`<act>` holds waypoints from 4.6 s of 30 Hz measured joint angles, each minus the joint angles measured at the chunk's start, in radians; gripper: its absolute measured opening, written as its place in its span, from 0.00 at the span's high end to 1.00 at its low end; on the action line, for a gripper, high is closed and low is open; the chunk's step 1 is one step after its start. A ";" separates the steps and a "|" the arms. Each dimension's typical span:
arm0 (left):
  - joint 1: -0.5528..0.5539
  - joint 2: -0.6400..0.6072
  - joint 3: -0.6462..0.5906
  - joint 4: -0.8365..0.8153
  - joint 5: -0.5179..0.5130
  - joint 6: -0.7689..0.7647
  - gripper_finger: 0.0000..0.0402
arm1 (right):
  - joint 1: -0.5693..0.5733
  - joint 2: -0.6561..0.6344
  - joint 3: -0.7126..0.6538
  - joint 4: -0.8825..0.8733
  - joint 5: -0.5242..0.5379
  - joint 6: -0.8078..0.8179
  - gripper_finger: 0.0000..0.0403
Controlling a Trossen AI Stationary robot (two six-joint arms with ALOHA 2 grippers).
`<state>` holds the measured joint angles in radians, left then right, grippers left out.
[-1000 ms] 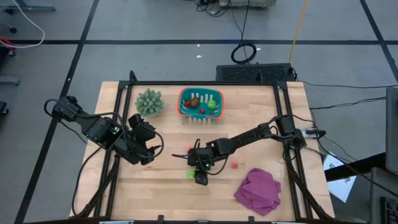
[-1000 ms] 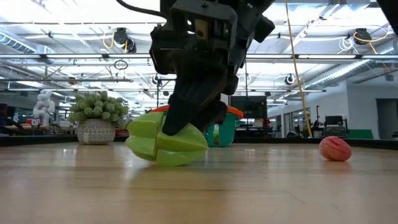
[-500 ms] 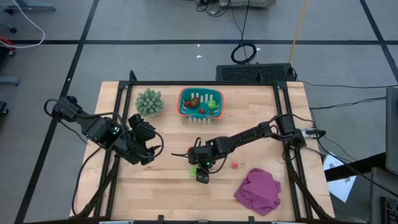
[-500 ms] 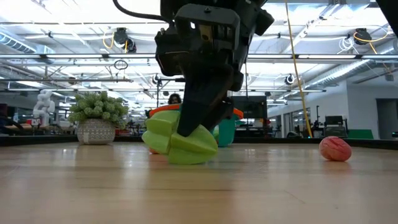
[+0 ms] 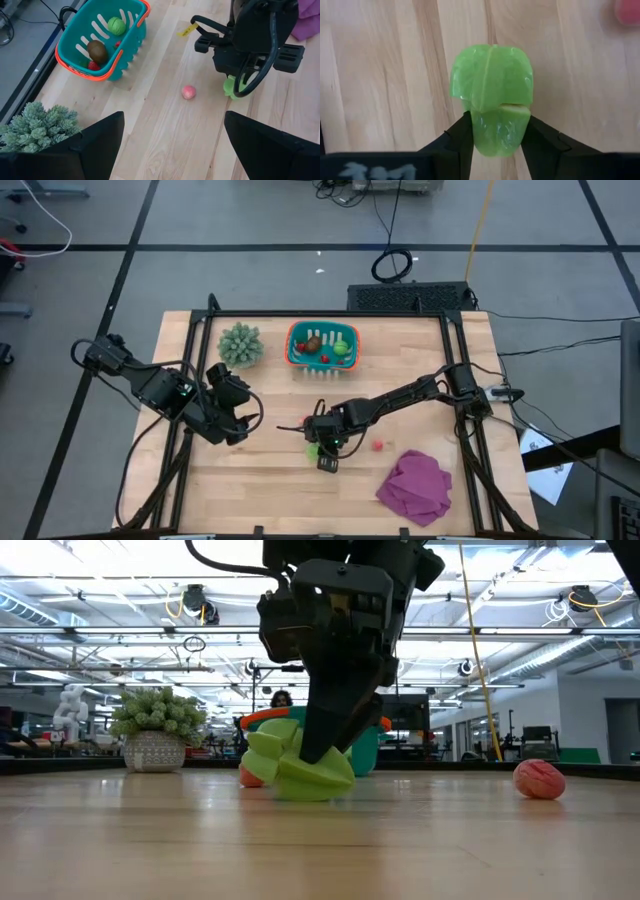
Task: Pick and placing Produce into tupperware
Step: Put the green starfruit into the blue basket
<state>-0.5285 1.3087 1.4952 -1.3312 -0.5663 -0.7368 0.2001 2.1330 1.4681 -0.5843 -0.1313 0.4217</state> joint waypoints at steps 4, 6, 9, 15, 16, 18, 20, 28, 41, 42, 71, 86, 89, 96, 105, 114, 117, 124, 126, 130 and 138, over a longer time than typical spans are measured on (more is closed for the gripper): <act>0.000 0.000 0.000 0.000 0.000 0.000 0.13 | 0.000 0.000 0.000 0.000 0.001 0.000 0.69; 0.000 0.000 0.000 0.000 0.000 0.000 0.13 | 0.000 0.000 0.000 0.000 0.001 0.001 0.68; -0.001 0.000 0.000 0.000 0.000 0.000 0.13 | 0.000 -0.002 0.000 0.000 0.001 0.002 0.68; -0.021 0.000 0.000 0.000 0.000 -0.001 0.13 | 0.000 -0.025 -0.001 -0.017 0.036 0.004 0.68; -0.026 0.000 0.000 0.001 0.000 -0.002 0.13 | 0.000 -0.036 -0.001 -0.028 0.062 0.004 0.68; -0.035 0.000 0.000 0.000 0.001 -0.002 0.13 | -0.001 -0.057 -0.001 -0.051 0.099 0.005 0.68; -0.044 0.000 0.000 0.002 0.001 -0.004 0.13 | -0.002 -0.080 -0.001 -0.065 0.127 0.006 0.68; -0.062 0.000 0.000 0.005 0.001 -0.005 0.13 | -0.001 -0.138 -0.006 -0.107 0.185 0.024 0.68; -0.062 0.000 0.000 0.005 0.000 -0.004 0.13 | -0.001 -0.153 -0.004 -0.093 0.187 0.024 0.68; -0.062 0.000 0.000 0.005 0.000 -0.004 0.13 | -0.001 -0.160 -0.004 -0.091 0.187 0.022 0.68; -0.061 0.000 0.000 0.005 -0.011 0.020 0.13 | -0.423 -0.500 0.001 0.131 0.311 -0.326 0.68; -0.061 0.000 0.000 0.008 -0.031 0.051 0.13 | -0.608 -0.314 0.000 0.204 0.062 -0.329 0.68; -0.061 0.000 0.000 0.008 -0.038 0.052 0.13 | -0.618 -0.274 0.000 0.179 0.020 -0.330 0.68; -0.061 0.000 0.000 0.008 -0.039 0.052 0.13 | -0.621 -0.249 0.000 0.085 0.021 -0.341 0.68; -0.061 0.000 0.000 0.009 -0.047 0.052 0.13 | -0.665 -0.249 0.000 0.035 0.019 -0.348 0.68; -0.061 0.000 0.000 0.009 -0.047 0.052 0.13 | -0.684 -0.249 0.000 0.033 -0.057 -0.348 0.68; -0.061 0.000 0.000 0.009 -0.047 0.052 0.13 | -0.683 -0.241 0.000 0.033 -0.058 -0.351 0.68; -0.061 0.000 0.000 0.014 -0.047 0.052 0.13 | -0.678 -0.211 0.000 0.011 -0.058 -0.357 0.68; -0.061 0.000 0.000 0.018 -0.047 0.053 0.13 | -0.676 -0.206 0.000 0.034 -0.058 -0.363 0.68; -0.061 0.000 0.000 0.020 -0.047 0.056 0.13 | -0.676 -0.206 0.000 0.050 -0.058 -0.363 0.68; -0.061 0.000 0.000 0.020 -0.047 0.056 0.13 | -0.674 -0.206 0.000 0.049 -0.057 -0.359 0.59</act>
<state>-0.5896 1.3090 1.4956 -1.3109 -0.6132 -0.6807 -0.4743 1.9270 1.4681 -0.5354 -0.1883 0.0628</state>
